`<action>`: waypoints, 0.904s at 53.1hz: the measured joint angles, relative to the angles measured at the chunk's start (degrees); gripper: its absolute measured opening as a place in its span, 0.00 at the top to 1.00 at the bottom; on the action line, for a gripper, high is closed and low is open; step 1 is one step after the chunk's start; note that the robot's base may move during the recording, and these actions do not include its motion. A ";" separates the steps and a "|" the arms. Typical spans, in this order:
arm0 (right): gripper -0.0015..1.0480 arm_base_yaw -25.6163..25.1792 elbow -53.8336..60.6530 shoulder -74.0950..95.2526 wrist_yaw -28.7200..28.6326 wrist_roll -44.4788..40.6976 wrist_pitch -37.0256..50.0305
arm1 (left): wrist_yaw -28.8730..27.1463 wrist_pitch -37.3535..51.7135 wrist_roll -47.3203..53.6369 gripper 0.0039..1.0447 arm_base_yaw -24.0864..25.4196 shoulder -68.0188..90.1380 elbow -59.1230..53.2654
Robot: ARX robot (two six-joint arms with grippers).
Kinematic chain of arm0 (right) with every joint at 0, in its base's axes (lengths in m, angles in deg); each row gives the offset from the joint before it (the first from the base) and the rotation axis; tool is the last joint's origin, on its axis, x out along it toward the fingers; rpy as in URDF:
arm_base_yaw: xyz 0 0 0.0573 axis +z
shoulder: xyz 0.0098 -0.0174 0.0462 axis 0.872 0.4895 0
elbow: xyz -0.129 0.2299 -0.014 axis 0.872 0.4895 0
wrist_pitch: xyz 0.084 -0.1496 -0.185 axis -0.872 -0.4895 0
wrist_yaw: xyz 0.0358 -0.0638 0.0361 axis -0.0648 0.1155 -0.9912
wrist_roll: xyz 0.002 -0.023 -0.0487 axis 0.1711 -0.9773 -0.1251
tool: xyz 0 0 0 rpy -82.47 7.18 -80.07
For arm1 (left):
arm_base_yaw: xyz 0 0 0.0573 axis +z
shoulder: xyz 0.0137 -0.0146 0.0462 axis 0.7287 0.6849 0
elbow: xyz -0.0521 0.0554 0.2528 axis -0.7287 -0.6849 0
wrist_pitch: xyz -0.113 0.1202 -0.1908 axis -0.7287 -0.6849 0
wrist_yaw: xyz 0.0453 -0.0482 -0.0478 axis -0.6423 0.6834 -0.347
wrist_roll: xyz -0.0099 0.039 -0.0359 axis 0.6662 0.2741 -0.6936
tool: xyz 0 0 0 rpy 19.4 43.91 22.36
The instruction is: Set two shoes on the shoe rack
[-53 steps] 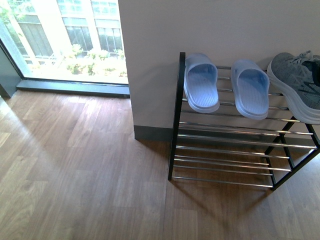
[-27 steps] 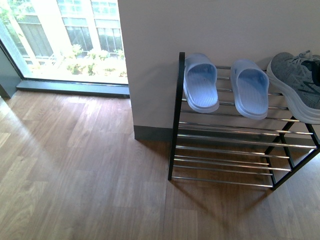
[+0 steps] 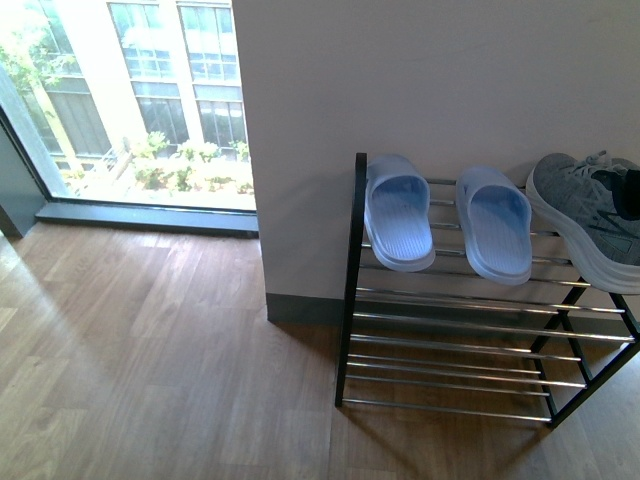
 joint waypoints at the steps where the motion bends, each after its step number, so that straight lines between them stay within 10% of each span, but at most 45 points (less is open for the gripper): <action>1: 0.09 0.00 0.00 0.00 0.00 0.00 0.00 | 0.00 -0.37 0.00 0.99 0.00 -0.48 -0.15; 48: 0.09 0.00 0.00 0.00 0.00 0.00 0.00 | 0.04 -34.16 0.00 0.99 0.00 -38.71 -2.99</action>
